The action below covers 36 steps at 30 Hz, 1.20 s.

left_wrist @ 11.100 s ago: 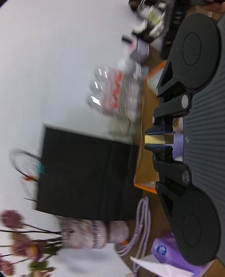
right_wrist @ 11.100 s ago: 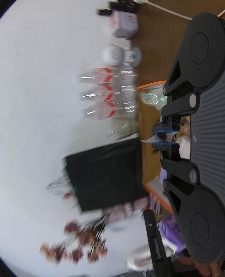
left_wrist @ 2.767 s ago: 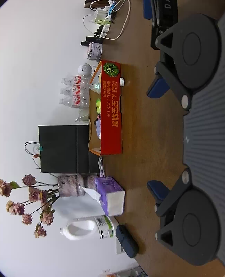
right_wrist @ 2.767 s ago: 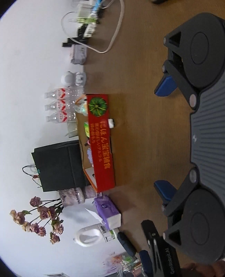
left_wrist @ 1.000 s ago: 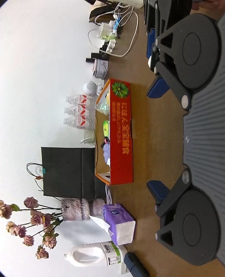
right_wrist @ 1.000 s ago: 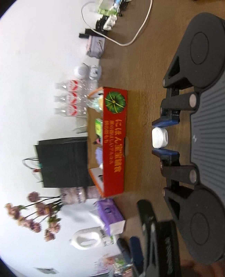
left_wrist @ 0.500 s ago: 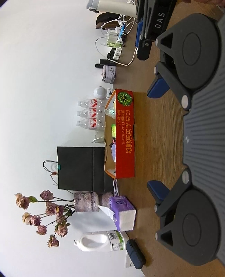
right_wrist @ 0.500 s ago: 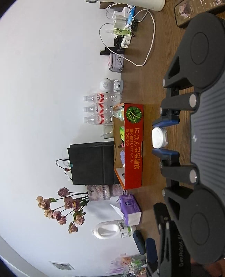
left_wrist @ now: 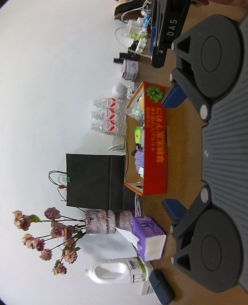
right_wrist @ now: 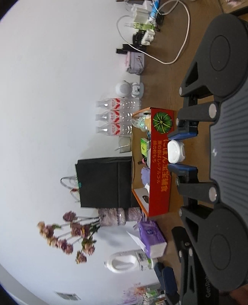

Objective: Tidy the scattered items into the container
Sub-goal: 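Carry the white case with the right tool over the box and lower it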

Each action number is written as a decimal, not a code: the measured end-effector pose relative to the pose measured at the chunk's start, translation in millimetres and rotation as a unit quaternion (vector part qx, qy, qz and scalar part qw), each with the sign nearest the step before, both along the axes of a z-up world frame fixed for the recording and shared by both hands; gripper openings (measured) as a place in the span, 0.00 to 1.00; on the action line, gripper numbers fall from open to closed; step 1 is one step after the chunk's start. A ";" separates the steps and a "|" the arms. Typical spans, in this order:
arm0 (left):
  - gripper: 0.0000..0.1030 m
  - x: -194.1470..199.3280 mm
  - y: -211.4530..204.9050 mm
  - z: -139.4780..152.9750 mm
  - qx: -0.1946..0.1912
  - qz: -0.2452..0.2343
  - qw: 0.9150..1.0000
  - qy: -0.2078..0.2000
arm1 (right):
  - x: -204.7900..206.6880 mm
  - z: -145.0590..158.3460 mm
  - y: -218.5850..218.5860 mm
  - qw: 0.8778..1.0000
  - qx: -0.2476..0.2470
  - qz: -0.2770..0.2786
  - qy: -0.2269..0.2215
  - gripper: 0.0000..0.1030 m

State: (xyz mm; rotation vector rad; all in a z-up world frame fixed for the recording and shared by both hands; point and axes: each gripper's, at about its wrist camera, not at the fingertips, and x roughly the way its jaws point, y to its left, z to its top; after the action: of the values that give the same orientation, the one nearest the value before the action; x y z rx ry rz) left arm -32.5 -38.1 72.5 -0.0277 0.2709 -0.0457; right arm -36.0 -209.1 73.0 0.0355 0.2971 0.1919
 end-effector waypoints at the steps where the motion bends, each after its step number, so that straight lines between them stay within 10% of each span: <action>1: 1.00 13.0 0.9 2.0 -0.003 -0.001 1.000 0.000 | 12.0 1.6 0.3 1.000 0.000 -0.003 0.001 0.25; 17: 1.00 208.2 14.9 31.4 0.026 0.032 0.999 0.022 | 205.9 41.2 10.3 1.000 0.011 0.004 0.027 0.25; 22: 1.00 285.6 23.3 40.1 0.017 0.023 0.988 0.153 | 285.4 59.8 15.3 0.995 0.007 0.017 0.100 0.25; 30: 1.00 374.6 36.8 20.7 -0.033 0.012 0.946 0.322 | 415.5 11.6 28.3 0.928 -0.018 0.069 0.366 0.25; 36: 1.00 393.8 25.0 -2.4 -0.004 0.005 0.926 0.377 | 446.2 -28.4 33.2 0.892 -0.040 0.052 0.447 0.26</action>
State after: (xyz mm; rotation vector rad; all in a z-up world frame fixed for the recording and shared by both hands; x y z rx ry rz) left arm 361.3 -13.1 70.1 -0.0556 1.0444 -0.0232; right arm 410.3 -175.9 44.6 0.0239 1.2336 0.2629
